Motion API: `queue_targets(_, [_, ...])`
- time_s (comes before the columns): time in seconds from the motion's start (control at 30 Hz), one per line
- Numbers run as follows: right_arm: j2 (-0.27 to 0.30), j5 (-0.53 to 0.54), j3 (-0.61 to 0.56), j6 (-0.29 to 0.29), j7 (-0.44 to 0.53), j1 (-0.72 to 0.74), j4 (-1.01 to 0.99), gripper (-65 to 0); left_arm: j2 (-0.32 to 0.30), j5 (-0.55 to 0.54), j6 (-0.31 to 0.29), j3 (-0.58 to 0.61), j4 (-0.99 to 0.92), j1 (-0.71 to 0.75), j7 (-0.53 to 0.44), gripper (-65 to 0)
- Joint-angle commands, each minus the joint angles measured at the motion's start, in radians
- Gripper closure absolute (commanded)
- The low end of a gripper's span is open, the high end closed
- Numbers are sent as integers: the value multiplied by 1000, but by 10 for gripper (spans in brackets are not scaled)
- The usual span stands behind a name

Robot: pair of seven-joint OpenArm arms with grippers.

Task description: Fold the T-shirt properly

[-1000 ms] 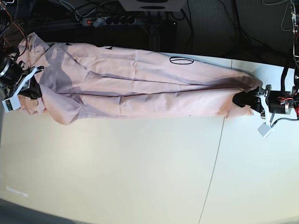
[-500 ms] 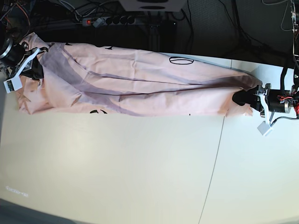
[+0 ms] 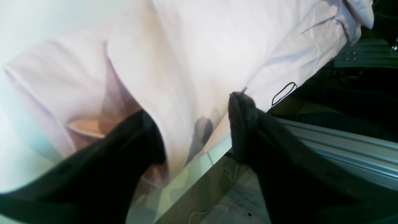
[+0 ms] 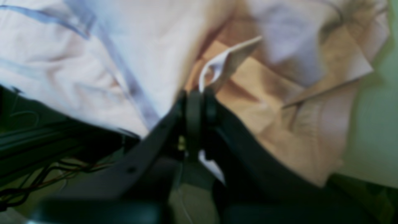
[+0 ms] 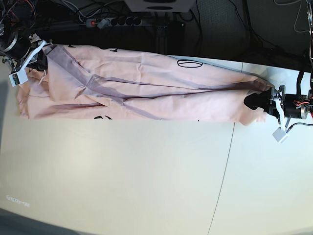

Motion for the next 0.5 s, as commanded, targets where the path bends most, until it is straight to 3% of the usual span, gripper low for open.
queue_targets(0.0, [17, -6, 12, 80, 27, -1, 11, -181, -22, -23, -6, -8, 13, -20, -10, -332])
queue_targets(0.07, [17, -12, 12, 78, 28, -1, 11, -350, -25, -23, -6, -8, 13, -23, -10, -332])
queue_targets(0.1, [17, -12, 12, 78, 27, -1, 11, -379, -30, -23, -6, -9, 13, -25, -10, -332])
queue_targets(0.23, [17, -11, 15, 78, 39, 3, 15, -380, -70, -23, -6, -48, 13, -31, -10, -332])
queue_targets(0.47, [17, 9, 101, 77, 38, 64, 55, -380, -91, -23, -6, -275, 13, -38, -10, -331])
